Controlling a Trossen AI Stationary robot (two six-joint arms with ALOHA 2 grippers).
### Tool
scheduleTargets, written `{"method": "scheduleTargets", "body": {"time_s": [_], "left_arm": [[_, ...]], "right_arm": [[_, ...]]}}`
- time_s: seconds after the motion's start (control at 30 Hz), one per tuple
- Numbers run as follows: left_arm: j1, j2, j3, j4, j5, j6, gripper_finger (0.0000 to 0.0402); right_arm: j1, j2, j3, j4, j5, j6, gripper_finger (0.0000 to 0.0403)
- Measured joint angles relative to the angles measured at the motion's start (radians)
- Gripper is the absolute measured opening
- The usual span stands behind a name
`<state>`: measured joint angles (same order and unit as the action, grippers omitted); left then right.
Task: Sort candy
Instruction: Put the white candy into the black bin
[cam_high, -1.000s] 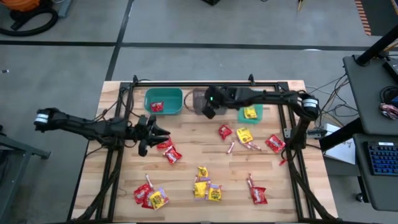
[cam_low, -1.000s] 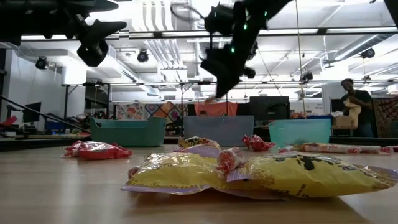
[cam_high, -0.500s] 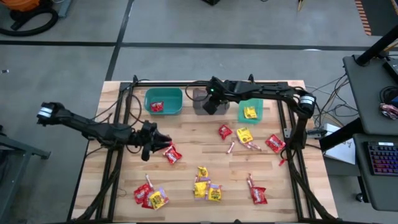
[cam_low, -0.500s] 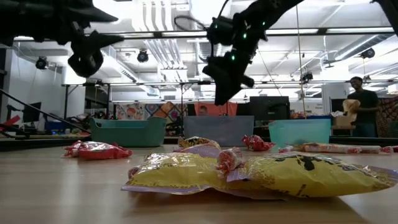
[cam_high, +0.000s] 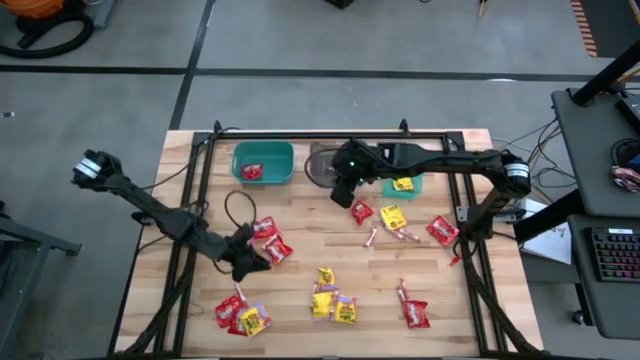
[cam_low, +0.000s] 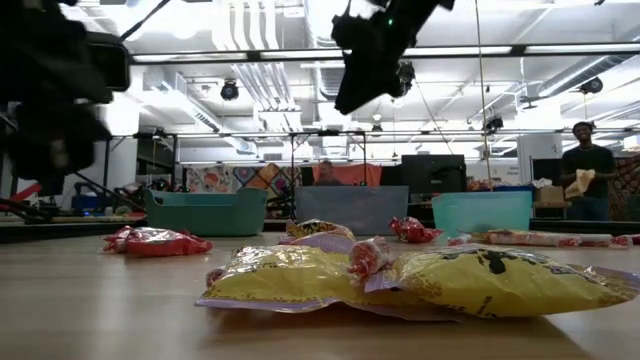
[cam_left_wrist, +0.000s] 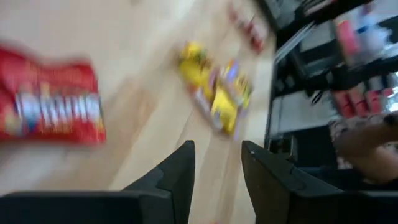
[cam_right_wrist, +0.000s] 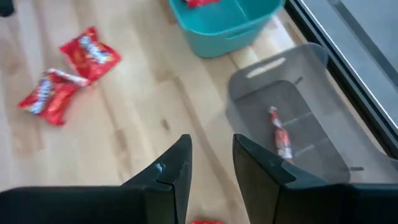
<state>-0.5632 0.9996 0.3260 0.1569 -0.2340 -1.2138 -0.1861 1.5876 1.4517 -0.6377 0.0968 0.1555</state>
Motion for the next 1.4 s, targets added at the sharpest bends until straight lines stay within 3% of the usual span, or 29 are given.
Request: {"method": "scheduleTargets", "body": {"time_s": [0.2, 0.33, 0.47, 0.77, 1.1, 1.4], "left_arm": [[-0.078, 0.086, 0.194, -0.383, 0.018, -0.147, 0.0112], [-0.111, 0.160, 0.328, -0.625, 0.042, -0.160, 0.0112], [-0.110, 0.240, 0.426, -0.765, 0.026, -0.131, 0.0112], [-0.105, 0.374, 0.477, -0.767, -0.061, 0.202, 0.0112], [-0.149, 0.394, 0.463, -0.781, -0.031, 0.426, 0.0129], [-0.162, 0.377, 0.458, -0.862, 0.211, 0.563, 0.0153]], "right_arm": [[0.050, -0.011, 0.000, -0.013, 0.008, 0.000, 0.0109], [0.071, -0.006, 0.000, -0.035, 0.008, 0.000, 0.0114], [0.087, -0.002, 0.000, -0.069, 0.008, 0.007, 0.0116], [0.097, -0.008, 0.000, -0.199, 0.008, 0.016, 0.0124], [0.124, -0.008, -0.003, -0.231, 0.008, 0.020, 0.0143], [0.169, -0.008, -0.003, -0.256, 0.007, 0.035, 0.0143]]}}
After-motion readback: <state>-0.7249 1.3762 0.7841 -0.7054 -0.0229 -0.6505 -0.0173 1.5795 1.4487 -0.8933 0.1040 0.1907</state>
